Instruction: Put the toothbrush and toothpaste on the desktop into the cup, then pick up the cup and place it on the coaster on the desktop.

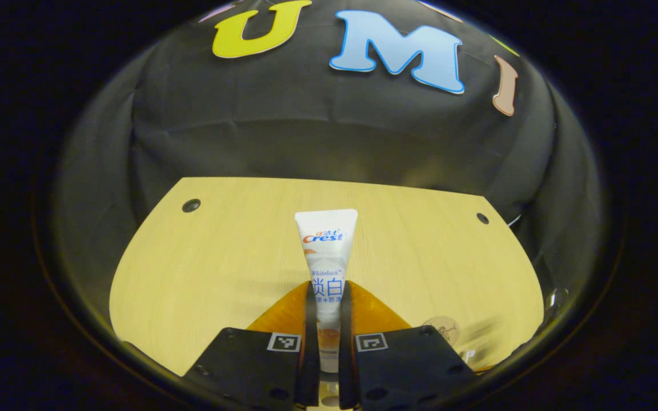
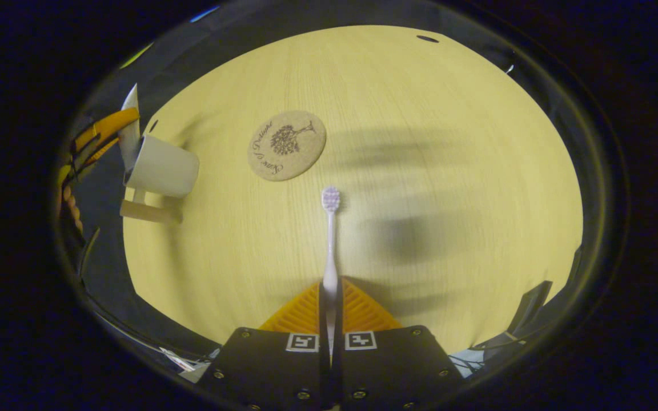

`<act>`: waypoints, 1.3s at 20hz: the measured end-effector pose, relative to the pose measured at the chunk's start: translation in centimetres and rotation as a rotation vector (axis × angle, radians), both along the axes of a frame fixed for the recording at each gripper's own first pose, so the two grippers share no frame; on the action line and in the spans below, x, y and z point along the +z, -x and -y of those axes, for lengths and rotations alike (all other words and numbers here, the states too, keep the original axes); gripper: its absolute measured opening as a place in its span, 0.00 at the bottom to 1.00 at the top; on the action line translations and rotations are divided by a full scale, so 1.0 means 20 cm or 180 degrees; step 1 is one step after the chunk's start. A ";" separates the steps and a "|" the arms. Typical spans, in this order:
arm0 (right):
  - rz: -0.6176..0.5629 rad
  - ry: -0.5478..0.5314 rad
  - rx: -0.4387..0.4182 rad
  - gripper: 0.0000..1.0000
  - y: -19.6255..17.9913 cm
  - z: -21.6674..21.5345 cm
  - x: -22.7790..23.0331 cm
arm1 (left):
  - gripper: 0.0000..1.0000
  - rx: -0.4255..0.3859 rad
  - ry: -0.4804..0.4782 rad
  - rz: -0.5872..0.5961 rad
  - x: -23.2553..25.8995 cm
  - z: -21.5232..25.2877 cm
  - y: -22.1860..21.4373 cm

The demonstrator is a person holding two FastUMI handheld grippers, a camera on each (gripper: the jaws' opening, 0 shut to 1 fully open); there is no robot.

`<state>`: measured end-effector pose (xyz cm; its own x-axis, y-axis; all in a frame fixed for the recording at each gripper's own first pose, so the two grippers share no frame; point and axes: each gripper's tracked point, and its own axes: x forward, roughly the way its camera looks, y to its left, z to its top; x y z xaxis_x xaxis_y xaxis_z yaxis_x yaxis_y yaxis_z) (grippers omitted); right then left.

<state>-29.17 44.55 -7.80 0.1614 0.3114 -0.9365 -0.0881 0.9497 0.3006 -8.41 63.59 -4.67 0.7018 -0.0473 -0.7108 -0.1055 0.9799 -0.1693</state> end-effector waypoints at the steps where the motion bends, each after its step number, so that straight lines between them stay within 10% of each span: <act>1: 0.0043 -0.0030 -0.0032 0.02 -0.02 0.00 0.03 | 0.22 -0.0022 0.0003 0.0027 0.00 0.01 0.00; 9: 0.0478 -0.0264 -0.0123 0.02 -0.21 -0.09 0.32 | 0.32 -0.0076 0.0027 -0.0002 -0.04 0.03 0.14; 10: 0.0529 -0.0290 -0.0120 0.02 -0.24 -0.11 0.35 | 0.49 -0.0088 0.0057 -0.0039 -0.05 0.05 0.17; 13: 0.0647 -0.0386 -0.0117 0.03 -0.29 -0.18 0.44 | 0.55 -0.0138 0.0092 -0.0006 -0.02 0.07 0.21; 16: 0.0743 -0.0444 -0.0121 0.03 -0.34 -0.26 0.50 | 0.96 -0.0168 0.0080 0.0046 0.02 0.08 0.26; 26: 0.1037 -0.0646 -0.0154 0.02 -0.54 -0.51 0.70 | 0.92 -0.0095 0.0151 0.0073 0.12 -0.08 0.49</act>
